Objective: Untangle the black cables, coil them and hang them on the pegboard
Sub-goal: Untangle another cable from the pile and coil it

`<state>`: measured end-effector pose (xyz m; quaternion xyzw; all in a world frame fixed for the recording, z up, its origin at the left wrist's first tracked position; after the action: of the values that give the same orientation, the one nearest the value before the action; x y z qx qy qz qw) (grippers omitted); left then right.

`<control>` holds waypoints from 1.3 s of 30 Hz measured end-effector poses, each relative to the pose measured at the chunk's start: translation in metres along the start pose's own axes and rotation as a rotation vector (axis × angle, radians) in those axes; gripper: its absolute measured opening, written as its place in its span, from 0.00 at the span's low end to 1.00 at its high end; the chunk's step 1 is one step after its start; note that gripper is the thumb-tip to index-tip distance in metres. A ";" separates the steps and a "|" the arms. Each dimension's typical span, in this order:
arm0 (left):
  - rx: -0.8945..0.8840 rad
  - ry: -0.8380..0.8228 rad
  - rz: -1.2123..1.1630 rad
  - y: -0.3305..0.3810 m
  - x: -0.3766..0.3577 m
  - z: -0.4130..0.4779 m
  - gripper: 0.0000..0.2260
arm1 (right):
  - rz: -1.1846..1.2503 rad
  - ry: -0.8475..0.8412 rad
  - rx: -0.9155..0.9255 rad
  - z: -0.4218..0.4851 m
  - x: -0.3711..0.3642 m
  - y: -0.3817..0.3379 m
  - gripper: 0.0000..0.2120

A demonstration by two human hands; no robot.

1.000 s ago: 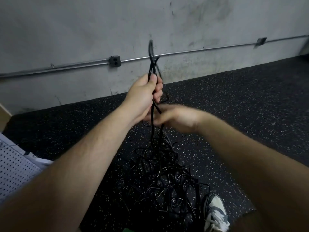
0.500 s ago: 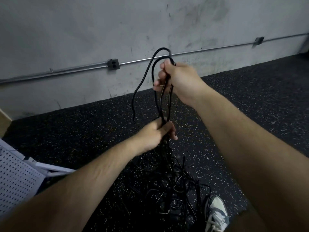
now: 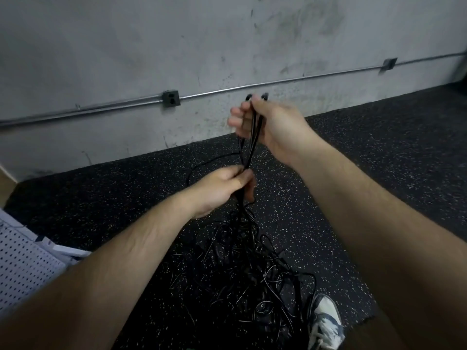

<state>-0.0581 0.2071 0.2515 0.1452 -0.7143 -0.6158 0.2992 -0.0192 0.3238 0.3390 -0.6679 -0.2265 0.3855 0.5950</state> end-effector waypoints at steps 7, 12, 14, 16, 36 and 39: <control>-0.122 0.150 -0.136 0.027 0.017 0.003 0.12 | -0.330 -0.237 0.039 -0.019 -0.010 0.025 0.12; -0.001 0.086 0.079 -0.006 -0.001 -0.011 0.13 | 0.021 -0.046 0.101 -0.013 -0.002 -0.018 0.12; -0.037 0.221 -0.038 0.003 0.005 -0.006 0.13 | -0.259 -0.145 0.100 -0.026 -0.006 0.005 0.12; -0.081 0.265 -0.145 0.016 0.010 -0.007 0.11 | -0.470 -0.229 0.100 -0.039 -0.012 0.026 0.10; 0.015 0.142 -0.122 0.000 0.014 -0.006 0.13 | -0.308 -0.134 0.021 -0.021 -0.018 0.033 0.06; -0.007 0.133 -0.086 0.003 0.022 -0.006 0.12 | -0.215 -0.063 0.012 -0.014 -0.010 0.027 0.05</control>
<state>-0.0710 0.1907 0.2599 0.2155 -0.6835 -0.6197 0.3199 -0.0186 0.3023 0.3156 -0.6236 -0.3130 0.3416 0.6296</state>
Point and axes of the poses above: each hand's wrist, its own z-axis towards the middle knuckle, its own x-axis out of the back of the hand, y = z × x, the point moved 6 cm from there along z, towards the middle knuckle, and after that the axes turned 10 degrees about y, right-handed, at the moved point
